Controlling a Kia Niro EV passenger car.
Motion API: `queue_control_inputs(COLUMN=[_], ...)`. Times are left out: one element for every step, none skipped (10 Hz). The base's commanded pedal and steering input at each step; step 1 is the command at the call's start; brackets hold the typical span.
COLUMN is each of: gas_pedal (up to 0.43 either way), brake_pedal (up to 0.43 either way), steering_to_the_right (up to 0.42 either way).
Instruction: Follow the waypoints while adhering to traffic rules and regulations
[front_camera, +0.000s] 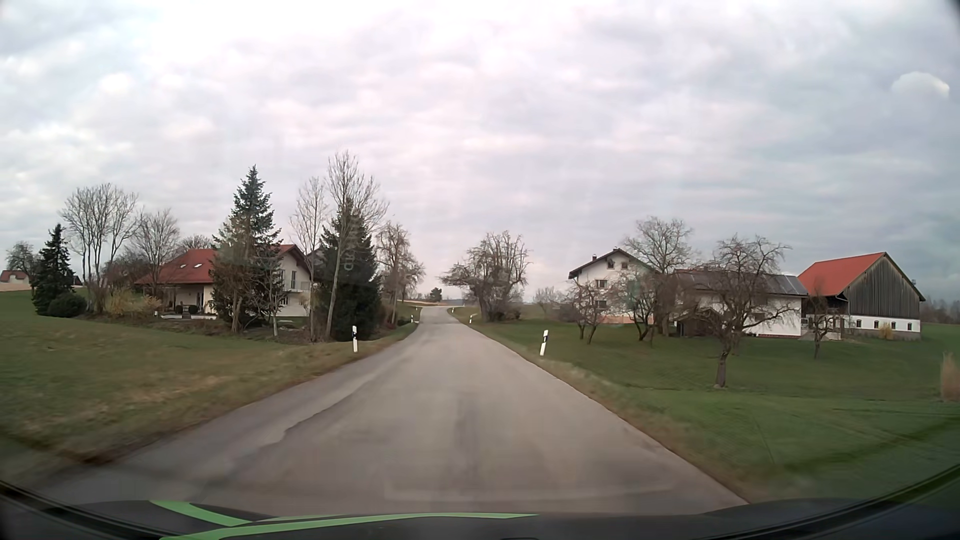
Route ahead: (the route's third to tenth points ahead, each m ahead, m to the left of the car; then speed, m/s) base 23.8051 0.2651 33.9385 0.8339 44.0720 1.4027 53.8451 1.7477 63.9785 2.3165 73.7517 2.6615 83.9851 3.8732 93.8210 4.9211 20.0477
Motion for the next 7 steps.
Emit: queue_control_inputs(gas_pedal=[0.169,0.169,0.169,0.169,0.169,0.169,0.169], brake_pedal=[0.0,0.0,0.0,0.0,0.0,0.0,0.0], steering_to_the_right=[-0.006,-0.006,-0.006,-0.006,-0.006,-0.006,-0.006])
